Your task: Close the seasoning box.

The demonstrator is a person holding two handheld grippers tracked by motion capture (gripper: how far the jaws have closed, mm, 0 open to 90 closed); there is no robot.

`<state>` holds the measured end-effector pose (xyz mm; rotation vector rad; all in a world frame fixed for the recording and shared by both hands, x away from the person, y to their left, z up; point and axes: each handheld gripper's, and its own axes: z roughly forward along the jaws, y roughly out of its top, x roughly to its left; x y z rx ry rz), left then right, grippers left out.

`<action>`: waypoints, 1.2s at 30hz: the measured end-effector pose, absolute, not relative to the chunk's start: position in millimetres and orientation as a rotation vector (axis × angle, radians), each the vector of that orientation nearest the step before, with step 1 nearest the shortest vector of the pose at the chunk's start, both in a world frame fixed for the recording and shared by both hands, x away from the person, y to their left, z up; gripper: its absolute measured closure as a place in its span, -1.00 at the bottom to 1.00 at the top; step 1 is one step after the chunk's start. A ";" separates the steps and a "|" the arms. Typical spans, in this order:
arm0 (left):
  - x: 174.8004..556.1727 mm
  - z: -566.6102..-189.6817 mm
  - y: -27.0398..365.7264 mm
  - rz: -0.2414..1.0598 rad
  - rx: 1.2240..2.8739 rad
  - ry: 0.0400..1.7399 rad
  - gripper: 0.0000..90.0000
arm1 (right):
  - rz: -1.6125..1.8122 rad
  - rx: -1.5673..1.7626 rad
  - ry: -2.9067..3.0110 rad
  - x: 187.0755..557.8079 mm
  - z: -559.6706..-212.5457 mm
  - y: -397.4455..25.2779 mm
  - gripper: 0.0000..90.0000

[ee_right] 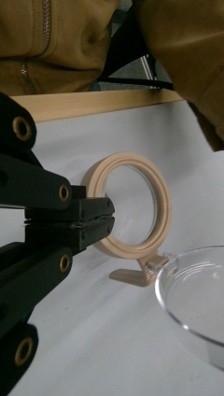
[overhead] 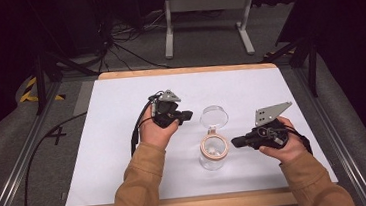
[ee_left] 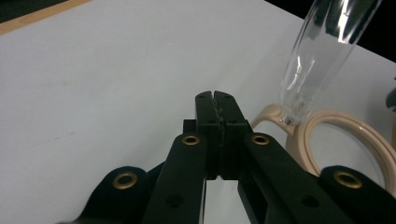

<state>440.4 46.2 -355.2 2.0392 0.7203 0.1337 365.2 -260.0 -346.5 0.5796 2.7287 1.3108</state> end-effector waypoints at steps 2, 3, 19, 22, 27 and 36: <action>441.5 -356.2 42.8 0.138 2.025 0.715 1.00 | 1.354 0.576 2.707 362.2 -346.1 -256.5 0.99; 441.8 -357.1 41.0 0.139 2.013 0.712 1.00 | 1.354 0.576 2.707 362.2 -346.1 -256.5 0.99; 440.0 -359.0 33.0 0.124 1.972 0.666 0.99 | 1.502 0.638 2.586 358.0 -354.6 -242.8 0.99; 439.1 -358.3 31.8 0.124 1.981 0.653 0.99 | 1.506 0.642 2.575 358.1 -355.0 -243.3 0.99; 436.5 -357.2 30.2 0.119 1.978 0.631 0.99 | 1.524 0.649 2.560 358.2 -353.8 -244.9 0.99; 432.6 -354.1 31.0 0.112 2.006 0.591 0.99 | 1.554 0.670 2.545 359.4 -352.0 -247.3 0.99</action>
